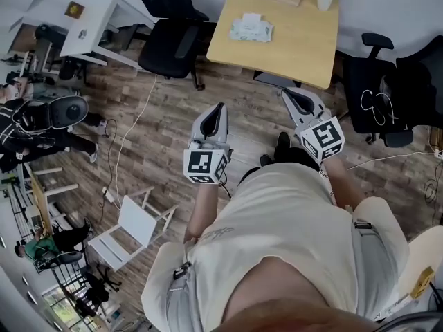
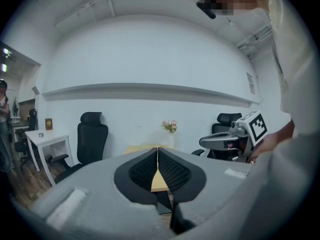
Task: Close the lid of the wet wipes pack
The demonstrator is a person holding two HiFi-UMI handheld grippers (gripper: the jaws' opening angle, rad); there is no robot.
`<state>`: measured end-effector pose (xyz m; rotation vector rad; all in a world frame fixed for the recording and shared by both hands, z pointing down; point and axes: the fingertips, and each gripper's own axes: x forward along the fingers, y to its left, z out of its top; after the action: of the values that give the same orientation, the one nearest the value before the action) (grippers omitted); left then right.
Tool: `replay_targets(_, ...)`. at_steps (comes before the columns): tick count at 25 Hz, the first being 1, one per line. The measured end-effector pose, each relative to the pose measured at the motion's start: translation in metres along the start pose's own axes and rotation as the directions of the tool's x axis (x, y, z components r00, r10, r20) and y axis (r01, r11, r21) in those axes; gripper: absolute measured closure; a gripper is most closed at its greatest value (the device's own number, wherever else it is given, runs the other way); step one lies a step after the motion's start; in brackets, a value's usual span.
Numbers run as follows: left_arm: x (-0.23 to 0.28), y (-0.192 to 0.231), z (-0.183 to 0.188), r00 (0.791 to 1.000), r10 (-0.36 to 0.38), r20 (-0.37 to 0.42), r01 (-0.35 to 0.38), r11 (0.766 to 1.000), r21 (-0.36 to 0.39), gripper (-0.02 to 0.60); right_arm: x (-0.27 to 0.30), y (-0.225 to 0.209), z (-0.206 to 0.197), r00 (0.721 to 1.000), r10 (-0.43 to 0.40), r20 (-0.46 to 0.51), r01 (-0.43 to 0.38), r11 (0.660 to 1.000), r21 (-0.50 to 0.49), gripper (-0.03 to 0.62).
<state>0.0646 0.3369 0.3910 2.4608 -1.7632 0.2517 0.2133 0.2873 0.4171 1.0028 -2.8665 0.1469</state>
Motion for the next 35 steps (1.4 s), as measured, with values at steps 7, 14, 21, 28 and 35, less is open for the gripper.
replay_targets(7,0.027,0.020,0.008,0.997,0.071,-0.020,-0.072,0.997,-0.019,0.565,0.025,-0.032,-0.003,0.999,0.035,0.025,-0.035,0.999,-0.003,0.594)
replay_targets(14,0.067,-0.001,0.004,0.998,0.057,-0.031,-0.059,0.997,-0.052,0.565,0.035,-0.067,-0.027,0.996,0.083,-0.037,-0.083,0.996,0.018,0.594)
replay_targets(21,0.092,0.015,0.002,0.995,0.073,-0.071,-0.078,0.994,-0.076,0.565,0.057,-0.091,-0.026,0.994,0.091,-0.057,-0.088,0.995,0.051,0.594)
replay_targets(28,0.118,0.027,-0.009,0.996,0.018,-0.091,-0.028,0.994,-0.109,0.565,0.074,-0.096,-0.043,0.990,0.080,-0.115,-0.071,0.995,0.076,0.594)
replay_targets(35,0.152,0.069,-0.004,0.996,-0.064,-0.054,0.056,0.990,-0.131,0.565,0.112,-0.100,-0.026,0.993,0.008,-0.120,0.001,0.998,0.068,0.594)
